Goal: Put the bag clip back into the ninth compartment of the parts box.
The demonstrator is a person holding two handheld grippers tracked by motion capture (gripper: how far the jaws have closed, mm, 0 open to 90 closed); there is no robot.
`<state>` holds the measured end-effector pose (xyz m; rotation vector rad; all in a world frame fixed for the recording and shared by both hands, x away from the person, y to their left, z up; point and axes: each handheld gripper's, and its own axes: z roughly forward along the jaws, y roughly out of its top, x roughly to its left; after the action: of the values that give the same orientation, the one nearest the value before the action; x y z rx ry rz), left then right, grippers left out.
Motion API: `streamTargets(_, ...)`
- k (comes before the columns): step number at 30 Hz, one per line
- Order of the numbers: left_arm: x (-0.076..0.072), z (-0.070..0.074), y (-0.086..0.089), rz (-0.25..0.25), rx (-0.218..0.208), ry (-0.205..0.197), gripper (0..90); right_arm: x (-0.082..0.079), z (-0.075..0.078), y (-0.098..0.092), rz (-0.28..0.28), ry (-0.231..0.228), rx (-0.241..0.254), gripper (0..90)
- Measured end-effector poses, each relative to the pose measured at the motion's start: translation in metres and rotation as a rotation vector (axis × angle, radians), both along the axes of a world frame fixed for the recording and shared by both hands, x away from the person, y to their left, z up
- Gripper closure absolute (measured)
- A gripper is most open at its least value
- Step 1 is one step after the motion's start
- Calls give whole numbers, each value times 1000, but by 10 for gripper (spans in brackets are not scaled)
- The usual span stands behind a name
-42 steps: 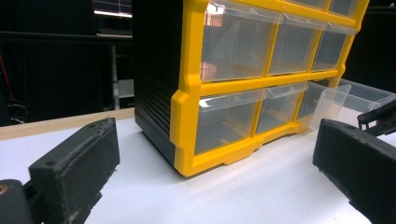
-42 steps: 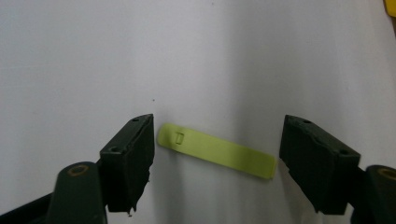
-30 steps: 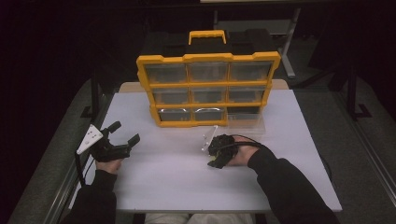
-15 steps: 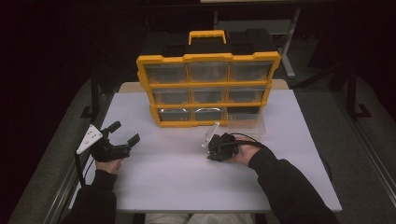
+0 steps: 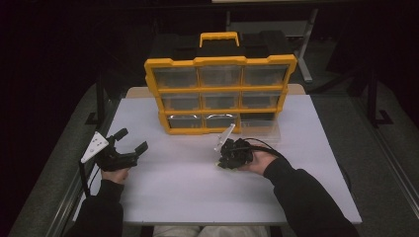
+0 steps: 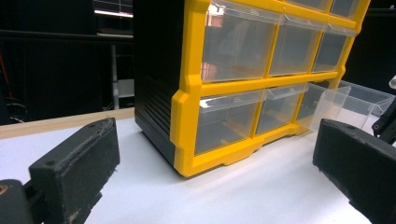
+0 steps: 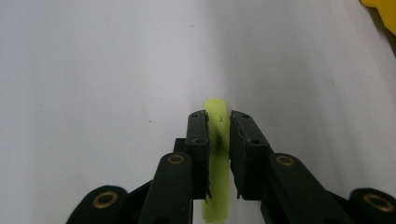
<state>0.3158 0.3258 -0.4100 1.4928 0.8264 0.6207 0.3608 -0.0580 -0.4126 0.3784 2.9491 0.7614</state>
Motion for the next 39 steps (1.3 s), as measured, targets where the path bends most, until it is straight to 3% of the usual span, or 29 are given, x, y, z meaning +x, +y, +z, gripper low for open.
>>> streamTargets(9,0,0,0,-1,3,2,3,-5,1,6,24,10,-1,771)
streamTargets(19,0,0,0,-2,2,2,3,-5,16,2,15,10,77,770)
streamTargets(39,0,0,-1,-1,2,3,3,-6,44,-15,-34,-14,175,769)
